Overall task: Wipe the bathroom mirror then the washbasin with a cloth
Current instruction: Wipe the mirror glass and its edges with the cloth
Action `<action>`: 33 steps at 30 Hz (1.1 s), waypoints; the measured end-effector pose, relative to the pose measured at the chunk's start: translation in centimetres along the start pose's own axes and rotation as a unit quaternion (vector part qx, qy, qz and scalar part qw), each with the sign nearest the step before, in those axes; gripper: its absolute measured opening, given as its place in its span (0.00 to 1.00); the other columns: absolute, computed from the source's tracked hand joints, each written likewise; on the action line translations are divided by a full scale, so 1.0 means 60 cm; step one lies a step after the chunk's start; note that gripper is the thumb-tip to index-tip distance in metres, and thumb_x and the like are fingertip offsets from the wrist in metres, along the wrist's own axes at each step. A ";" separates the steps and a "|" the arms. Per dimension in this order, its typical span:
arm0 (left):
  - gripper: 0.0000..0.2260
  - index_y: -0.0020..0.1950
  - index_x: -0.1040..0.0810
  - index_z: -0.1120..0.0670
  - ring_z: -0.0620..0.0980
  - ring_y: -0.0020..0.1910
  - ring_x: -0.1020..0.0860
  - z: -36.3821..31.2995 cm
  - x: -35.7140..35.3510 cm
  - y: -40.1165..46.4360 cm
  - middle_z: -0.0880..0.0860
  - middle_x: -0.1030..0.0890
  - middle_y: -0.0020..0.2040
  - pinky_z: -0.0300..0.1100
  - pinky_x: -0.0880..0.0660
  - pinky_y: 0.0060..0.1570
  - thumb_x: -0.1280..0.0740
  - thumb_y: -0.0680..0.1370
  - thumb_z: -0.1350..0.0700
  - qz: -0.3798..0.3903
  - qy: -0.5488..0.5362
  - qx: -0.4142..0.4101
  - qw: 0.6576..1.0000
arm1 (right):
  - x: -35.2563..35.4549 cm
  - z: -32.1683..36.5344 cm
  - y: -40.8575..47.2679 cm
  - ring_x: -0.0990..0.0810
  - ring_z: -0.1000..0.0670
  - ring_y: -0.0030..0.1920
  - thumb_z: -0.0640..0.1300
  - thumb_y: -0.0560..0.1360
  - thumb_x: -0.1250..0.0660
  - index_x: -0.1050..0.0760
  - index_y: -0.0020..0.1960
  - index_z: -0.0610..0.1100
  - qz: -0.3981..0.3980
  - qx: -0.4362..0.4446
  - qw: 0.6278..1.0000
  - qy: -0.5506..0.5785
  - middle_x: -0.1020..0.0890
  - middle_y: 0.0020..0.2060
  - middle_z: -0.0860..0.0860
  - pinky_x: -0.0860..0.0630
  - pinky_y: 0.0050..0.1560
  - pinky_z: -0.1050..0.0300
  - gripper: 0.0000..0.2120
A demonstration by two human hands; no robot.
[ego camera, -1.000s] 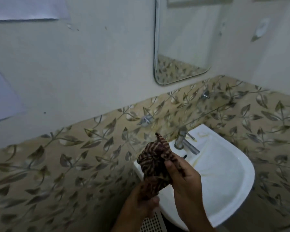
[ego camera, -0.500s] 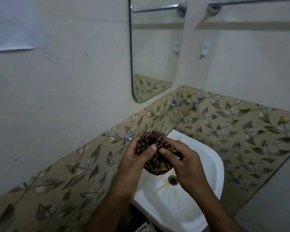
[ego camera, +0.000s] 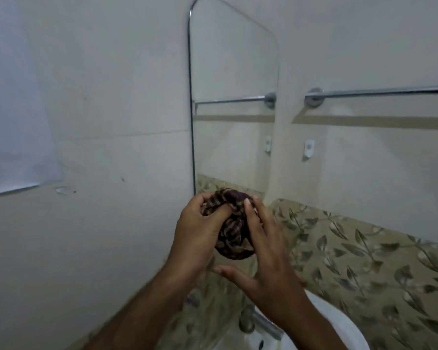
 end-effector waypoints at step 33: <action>0.25 0.67 0.28 0.59 0.56 0.54 0.25 -0.351 -0.031 0.252 0.58 0.25 0.57 0.52 0.22 0.50 0.48 0.71 0.67 -0.059 0.588 -0.586 0.554 | 0.042 -0.060 0.500 0.39 0.50 0.75 0.41 0.80 0.39 0.37 0.78 0.47 -0.358 0.019 0.918 0.172 0.35 0.74 0.49 0.36 0.75 0.51 0.26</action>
Point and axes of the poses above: each hand's wrist, its own y-axis towards the middle knuckle, its own x-axis out of the back of the hand, z = x × y, the point moved 7 cm from there along y, towards the middle knuckle
